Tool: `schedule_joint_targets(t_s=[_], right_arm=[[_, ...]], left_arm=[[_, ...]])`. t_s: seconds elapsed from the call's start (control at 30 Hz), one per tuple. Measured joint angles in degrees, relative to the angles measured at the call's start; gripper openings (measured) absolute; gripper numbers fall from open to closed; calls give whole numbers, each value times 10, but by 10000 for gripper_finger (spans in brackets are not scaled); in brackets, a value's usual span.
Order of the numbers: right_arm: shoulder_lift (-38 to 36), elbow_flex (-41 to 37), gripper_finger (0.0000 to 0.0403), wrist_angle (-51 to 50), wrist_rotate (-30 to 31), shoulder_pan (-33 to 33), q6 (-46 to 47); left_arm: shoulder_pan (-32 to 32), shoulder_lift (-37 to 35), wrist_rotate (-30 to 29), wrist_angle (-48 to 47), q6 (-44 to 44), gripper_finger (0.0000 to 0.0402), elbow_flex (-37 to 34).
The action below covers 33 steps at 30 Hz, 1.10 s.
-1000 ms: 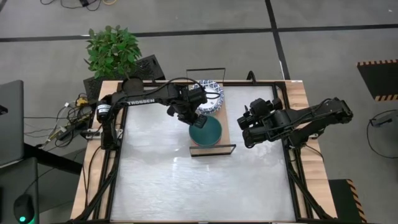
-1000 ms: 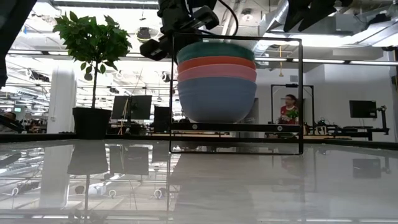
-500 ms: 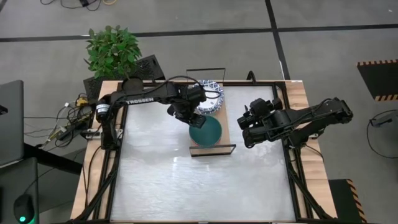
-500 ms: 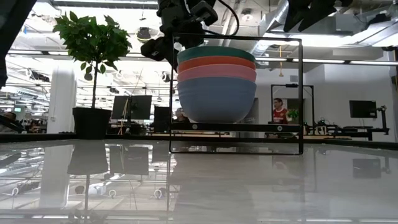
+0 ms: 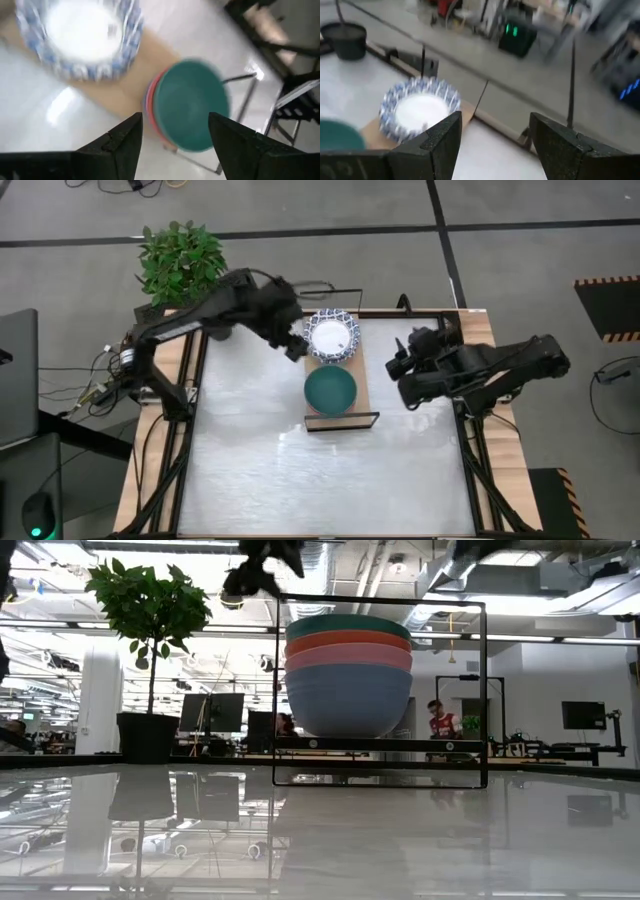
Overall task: Place and stack bowls onto a shelf
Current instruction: Return to Home Position
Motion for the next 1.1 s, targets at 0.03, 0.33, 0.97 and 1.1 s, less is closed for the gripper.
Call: schedule_joint_targets(t_s=[0.03, 0.33, 0.97, 1.1], right_arm=[[0, 21, 260, 6, 15, 1, -40], [-8, 139, 260, 56, 57, -5, -273], [-398, -366, 260, 532, -112, -52, -302], [-467, -474, 260, 609, -116, -64, -300]], left_arm=[[1, -17, -5, 15, 18, 210, 0], [2, -199, -78, 92, 282, 210, 1], [46, -461, 169, 406, 210, 210, -425], [48, -497, 176, 523, 173, 210, -545]])
